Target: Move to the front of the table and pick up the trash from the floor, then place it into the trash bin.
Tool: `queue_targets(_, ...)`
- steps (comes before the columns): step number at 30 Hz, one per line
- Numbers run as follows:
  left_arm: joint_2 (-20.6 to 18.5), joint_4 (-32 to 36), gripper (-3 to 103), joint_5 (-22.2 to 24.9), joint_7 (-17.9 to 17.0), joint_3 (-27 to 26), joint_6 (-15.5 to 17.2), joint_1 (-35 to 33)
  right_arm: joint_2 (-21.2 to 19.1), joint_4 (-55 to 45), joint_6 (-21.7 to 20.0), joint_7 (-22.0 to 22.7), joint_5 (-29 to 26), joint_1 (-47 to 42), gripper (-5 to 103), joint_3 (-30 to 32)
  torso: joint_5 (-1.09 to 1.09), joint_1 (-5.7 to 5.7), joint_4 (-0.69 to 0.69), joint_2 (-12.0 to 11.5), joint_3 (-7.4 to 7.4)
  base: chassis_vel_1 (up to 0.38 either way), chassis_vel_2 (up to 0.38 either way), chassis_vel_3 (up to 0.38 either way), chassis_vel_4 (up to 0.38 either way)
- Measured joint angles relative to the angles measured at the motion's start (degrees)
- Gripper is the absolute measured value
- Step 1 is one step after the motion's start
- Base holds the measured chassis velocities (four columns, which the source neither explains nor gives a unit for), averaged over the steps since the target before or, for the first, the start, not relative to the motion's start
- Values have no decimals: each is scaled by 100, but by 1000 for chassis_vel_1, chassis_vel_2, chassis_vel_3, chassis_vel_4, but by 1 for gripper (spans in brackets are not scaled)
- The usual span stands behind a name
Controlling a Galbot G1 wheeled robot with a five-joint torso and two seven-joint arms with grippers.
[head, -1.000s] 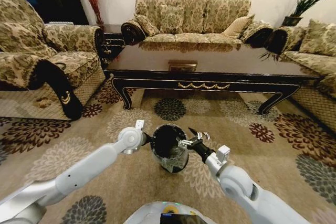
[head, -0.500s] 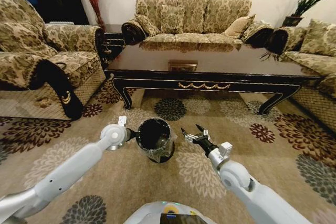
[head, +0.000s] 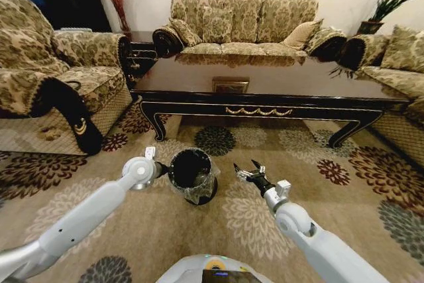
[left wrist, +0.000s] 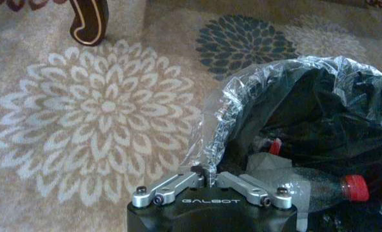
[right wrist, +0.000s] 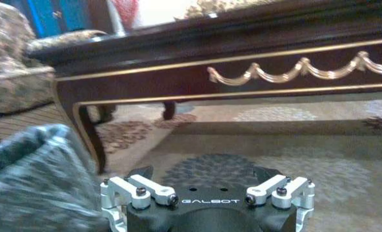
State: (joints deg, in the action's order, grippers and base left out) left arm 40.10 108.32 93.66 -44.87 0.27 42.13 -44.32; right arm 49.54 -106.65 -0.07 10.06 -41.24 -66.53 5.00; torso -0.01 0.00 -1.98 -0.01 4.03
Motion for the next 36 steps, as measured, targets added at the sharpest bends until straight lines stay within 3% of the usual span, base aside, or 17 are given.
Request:
queue_targets(9,-31,-41,0,-28,73,-16,0,13,205,1800,73,-379,373,570,100,-1,0,-1,0,0,-2,-7,4,9,-5)
queue_targets(15,-71,-58,0,7,105,-21,0,40,576,3224,288,-892,693,1066,100,-68,1,0,0,0,-2,0,0,0,0)
queue_targets(26,-120,-38,0,55,120,6,0,56,795,4903,538,-1364,584,1619,100,-170,1,0,0,0,-2,0,0,0,0)
queue_targets(36,-102,-20,0,80,64,20,0,60,1098,5694,626,-1602,500,2125,100,-218,0,0,-1,0,-2,0,0,0,0)
